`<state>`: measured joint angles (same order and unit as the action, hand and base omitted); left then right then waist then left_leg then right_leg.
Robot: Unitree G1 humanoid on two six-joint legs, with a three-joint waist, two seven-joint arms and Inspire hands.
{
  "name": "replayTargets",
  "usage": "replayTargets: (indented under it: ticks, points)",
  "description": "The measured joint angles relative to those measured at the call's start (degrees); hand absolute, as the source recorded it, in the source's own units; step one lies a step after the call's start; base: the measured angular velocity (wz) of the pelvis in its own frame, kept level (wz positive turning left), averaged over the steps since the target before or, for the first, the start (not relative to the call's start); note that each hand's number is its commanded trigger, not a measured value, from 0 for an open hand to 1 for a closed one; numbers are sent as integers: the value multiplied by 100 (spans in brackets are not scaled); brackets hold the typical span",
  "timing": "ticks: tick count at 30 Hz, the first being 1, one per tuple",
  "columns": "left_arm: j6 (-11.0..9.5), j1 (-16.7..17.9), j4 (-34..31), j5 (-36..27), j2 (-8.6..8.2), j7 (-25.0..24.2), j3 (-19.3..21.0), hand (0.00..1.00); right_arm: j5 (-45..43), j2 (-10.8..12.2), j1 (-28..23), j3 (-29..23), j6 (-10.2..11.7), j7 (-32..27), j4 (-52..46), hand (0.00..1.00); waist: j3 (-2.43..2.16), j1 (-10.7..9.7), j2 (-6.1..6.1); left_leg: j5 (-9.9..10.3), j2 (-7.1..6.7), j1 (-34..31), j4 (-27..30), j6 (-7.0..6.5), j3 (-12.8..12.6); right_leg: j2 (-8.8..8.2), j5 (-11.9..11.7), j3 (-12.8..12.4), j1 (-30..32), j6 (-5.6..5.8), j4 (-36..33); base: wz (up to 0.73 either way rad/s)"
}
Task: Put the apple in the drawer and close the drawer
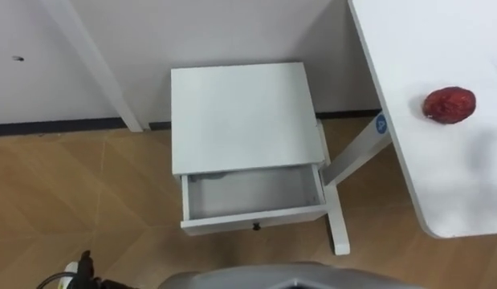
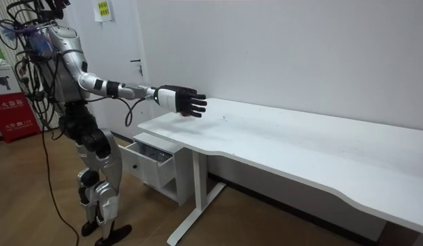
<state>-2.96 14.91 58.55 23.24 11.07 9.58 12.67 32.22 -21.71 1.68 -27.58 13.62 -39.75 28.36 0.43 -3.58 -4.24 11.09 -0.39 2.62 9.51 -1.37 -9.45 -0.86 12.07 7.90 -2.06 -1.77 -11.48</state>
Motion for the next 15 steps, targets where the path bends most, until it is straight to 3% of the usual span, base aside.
replayTargets:
  ticks: [7, 9, 15]
  points:
    - [0, -38, -4, -3, 123, -94, -110, 0, -914, -23, 7, 711, -75, 494, 5, 0, 0, 127, -38, 0, 2, 0, -18, 1, 70, -1, 0, 55, -24, 0, -2, 2]
    - [0, -35, -5, 0, 147, -129, -158, 0, -985, -27, 8, 855, -112, 643, 24, 0, 14, 130, -67, 0, 0, 7, -17, 1, 101, -1, -1, 94, -91, 1, 22, 12]
    - [-1, 8, -20, -4, 161, -152, -183, 0, -1027, -31, 8, 1066, -147, 1157, 299, 0, -9, 205, -122, 0, 1, 0, -17, 1, 178, -17, -6, 192, -110, 0, 94, 7]
